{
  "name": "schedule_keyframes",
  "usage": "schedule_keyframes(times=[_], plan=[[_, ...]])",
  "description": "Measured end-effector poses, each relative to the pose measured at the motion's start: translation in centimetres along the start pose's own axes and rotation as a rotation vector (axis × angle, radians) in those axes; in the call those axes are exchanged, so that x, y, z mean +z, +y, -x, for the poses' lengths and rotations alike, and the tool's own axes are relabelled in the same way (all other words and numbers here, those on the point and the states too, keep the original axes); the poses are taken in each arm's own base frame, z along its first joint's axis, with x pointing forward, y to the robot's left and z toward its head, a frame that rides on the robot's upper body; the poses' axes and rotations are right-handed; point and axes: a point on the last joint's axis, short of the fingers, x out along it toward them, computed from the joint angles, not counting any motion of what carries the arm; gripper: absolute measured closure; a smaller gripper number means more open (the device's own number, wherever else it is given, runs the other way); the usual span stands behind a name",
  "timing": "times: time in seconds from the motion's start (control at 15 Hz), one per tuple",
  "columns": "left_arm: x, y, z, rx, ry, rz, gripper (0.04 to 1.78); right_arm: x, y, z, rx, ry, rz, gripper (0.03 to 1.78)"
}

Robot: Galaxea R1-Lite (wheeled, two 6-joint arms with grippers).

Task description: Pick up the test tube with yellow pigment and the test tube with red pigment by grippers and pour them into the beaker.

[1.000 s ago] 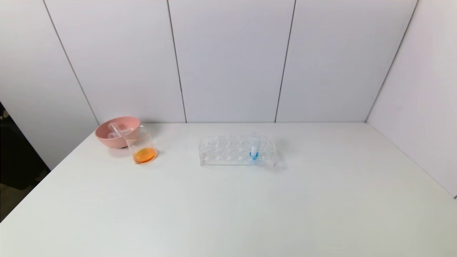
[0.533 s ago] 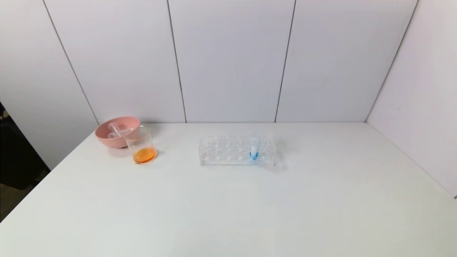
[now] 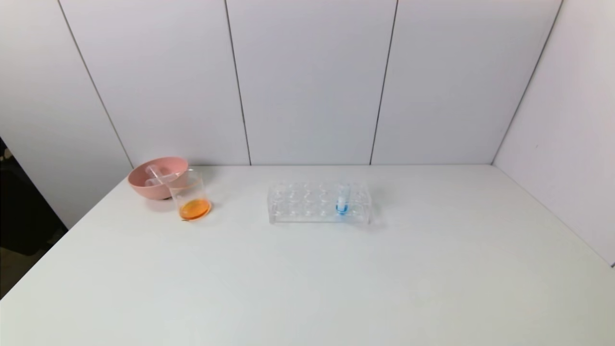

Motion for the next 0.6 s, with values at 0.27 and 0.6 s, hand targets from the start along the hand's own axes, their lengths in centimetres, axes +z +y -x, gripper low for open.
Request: schedule_keyframes(times=[0.27,0.6], plan=[[-0.03,0.00,0.05,0.001,-0.007,0.000,0.05,0.00,0.00,0.00,0.000,0.000,0.000,0.11],[-0.03,-0.01,0.05,0.000,-0.007,0.000,0.05,0.00,0.00,0.00,0.000,0.000,0.000,0.11]])
